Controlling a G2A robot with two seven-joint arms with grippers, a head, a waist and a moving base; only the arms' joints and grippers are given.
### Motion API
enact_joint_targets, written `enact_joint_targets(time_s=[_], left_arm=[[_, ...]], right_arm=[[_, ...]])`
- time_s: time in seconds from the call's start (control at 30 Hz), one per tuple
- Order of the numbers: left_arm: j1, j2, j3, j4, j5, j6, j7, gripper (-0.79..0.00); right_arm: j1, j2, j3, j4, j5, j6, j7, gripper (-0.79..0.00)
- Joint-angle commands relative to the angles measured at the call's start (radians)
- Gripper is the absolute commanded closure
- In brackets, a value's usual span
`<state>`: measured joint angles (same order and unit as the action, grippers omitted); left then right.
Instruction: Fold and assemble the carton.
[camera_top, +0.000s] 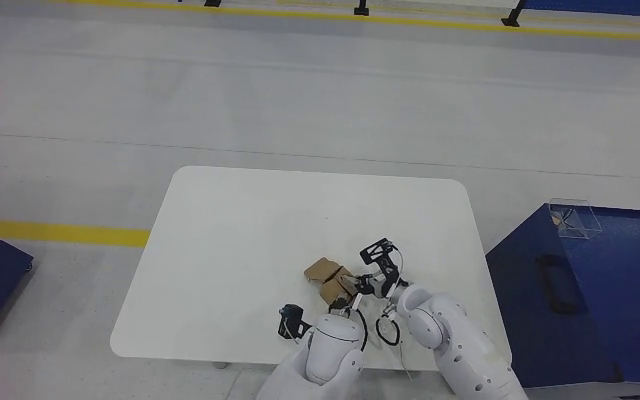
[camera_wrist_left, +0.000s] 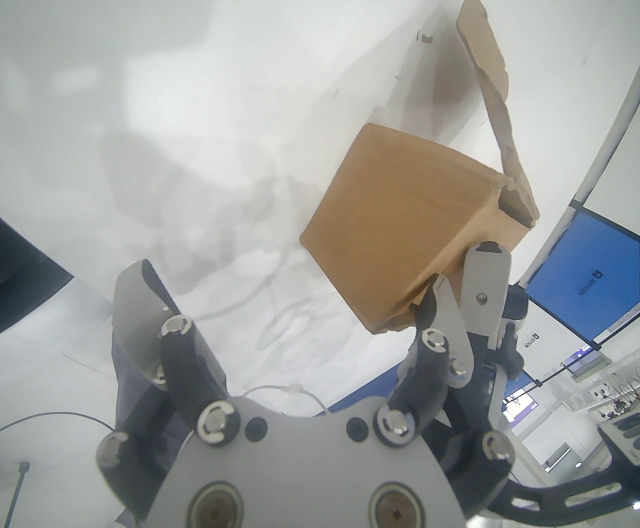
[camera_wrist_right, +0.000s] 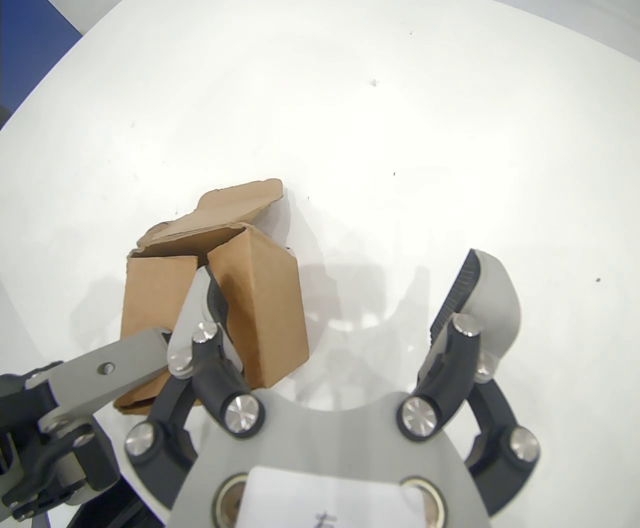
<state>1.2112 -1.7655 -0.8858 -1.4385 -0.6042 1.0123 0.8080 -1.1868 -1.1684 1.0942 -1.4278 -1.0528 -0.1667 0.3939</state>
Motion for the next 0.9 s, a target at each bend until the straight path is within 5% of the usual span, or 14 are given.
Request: enact_joint_targets(time_s=[0.0, 0.33, 0.63, 0.87], left_arm=[[-0.008, -0.005, -0.002, 0.006, -0.007, 0.000, 0.000, -0.785], [0.004, -0.004, 0.000, -0.087, 0.066, 0.000, 0.000, -0.785], [0.128, 0.051, 0.019, -0.431, 0.203, -0.039, 0.038, -0.785], [0.128, 0.059, 0.040, -0.431, 0.220, -0.089, 0.089, -0.785]], right_arm=[[-0.002, 0.000, 0.005, -0.001, -0.002, -0.001, -0.002, -0.785], [-0.029, 0.008, 0.080, -0.045, 0.040, -0.027, -0.051, -0.785], [-0.189, 0.057, 0.286, -0.183, 0.048, -0.267, -0.094, -0.785], [-0.259, 0.079, 0.357, -0.196, 0.057, -0.422, -0.031, -0.785]])
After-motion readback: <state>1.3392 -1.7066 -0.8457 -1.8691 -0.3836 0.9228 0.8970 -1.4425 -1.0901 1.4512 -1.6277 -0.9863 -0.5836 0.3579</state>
